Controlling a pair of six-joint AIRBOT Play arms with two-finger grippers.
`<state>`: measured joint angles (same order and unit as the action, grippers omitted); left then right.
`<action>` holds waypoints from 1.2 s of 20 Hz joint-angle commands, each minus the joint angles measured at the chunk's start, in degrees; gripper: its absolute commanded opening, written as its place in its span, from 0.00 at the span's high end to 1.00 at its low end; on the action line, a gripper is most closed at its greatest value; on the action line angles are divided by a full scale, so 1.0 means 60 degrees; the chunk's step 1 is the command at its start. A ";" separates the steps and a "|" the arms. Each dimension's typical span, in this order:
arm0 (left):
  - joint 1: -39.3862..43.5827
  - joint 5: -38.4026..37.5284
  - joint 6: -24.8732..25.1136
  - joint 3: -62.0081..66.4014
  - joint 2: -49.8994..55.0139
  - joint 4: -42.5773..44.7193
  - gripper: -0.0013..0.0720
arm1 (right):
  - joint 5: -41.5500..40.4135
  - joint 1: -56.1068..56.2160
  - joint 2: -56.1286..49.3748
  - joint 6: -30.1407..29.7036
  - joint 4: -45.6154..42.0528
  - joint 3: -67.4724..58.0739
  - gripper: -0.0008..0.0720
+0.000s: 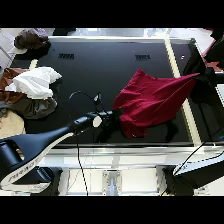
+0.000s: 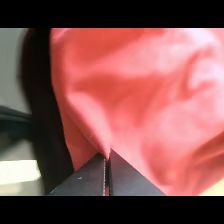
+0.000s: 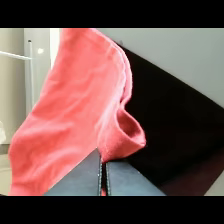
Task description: Fold the shirts.
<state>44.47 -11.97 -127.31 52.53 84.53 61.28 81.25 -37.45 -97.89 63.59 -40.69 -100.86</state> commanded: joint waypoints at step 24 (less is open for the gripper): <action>-0.4044 -0.6932 0.5839 0.2510 -0.2914 0.4801 0.97 | 0.1865 0.0335 0.7537 0.0681 0.1366 0.1195 0.97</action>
<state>20.25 -50.43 -93.08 67.29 54.76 82.13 90.02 -37.47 -50.06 67.33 -33.19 -103.44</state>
